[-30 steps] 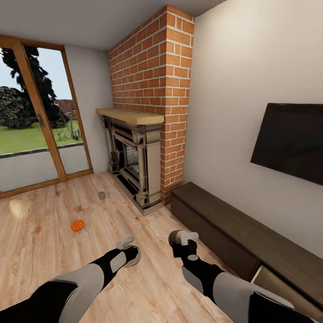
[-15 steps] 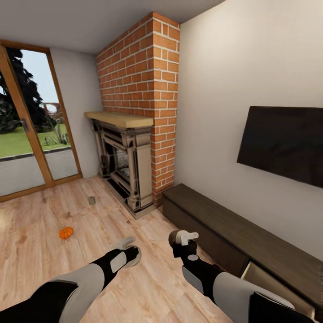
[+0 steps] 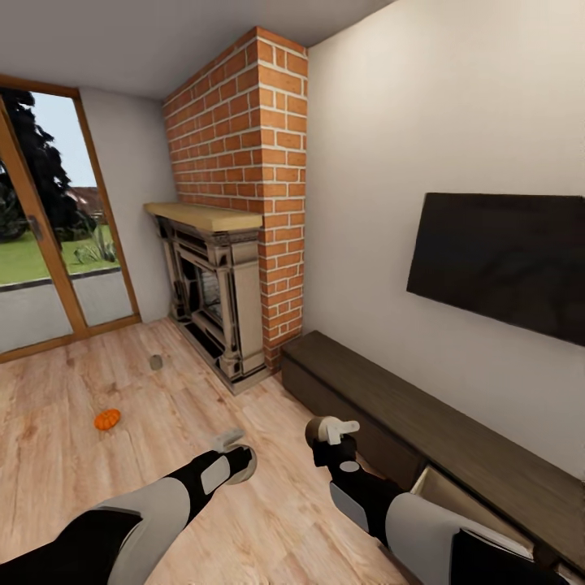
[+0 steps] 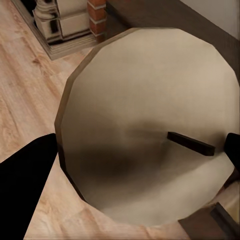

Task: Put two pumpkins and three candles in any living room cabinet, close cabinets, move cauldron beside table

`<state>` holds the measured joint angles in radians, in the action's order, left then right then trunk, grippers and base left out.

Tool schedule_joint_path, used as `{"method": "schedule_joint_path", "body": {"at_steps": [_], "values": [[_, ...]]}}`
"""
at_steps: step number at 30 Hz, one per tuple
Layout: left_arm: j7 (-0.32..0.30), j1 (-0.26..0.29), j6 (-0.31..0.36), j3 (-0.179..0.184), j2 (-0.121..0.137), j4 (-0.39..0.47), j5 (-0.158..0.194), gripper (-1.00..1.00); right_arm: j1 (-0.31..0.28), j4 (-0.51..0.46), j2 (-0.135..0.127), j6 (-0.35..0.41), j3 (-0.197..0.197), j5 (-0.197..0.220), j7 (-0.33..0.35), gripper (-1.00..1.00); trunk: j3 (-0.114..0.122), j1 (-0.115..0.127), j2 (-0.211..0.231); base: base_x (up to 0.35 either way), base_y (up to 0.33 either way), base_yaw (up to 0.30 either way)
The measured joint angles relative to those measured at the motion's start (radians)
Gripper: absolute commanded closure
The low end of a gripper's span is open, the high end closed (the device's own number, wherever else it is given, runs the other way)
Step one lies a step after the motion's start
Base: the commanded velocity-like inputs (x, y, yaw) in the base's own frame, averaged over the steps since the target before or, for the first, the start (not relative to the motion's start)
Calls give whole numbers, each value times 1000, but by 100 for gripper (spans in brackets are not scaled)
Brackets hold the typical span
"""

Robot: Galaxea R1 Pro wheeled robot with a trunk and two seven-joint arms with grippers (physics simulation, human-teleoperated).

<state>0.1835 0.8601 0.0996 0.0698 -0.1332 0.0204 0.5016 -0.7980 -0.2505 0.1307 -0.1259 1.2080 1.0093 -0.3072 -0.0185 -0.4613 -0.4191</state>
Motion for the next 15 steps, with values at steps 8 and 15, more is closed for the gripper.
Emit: {"method": "schedule_joint_path", "body": {"at_steps": [8,15], "values": [[-1,0,-1,1,2,0,-2,100,0,-2,0,0,0,-3,1,100,0,0,0,-12,-43,0],[0,0,-1,1,3,0,-2,100,0,-2,2,0,2,-2,0,100,1,0,0,-1,-2,-139]]}}
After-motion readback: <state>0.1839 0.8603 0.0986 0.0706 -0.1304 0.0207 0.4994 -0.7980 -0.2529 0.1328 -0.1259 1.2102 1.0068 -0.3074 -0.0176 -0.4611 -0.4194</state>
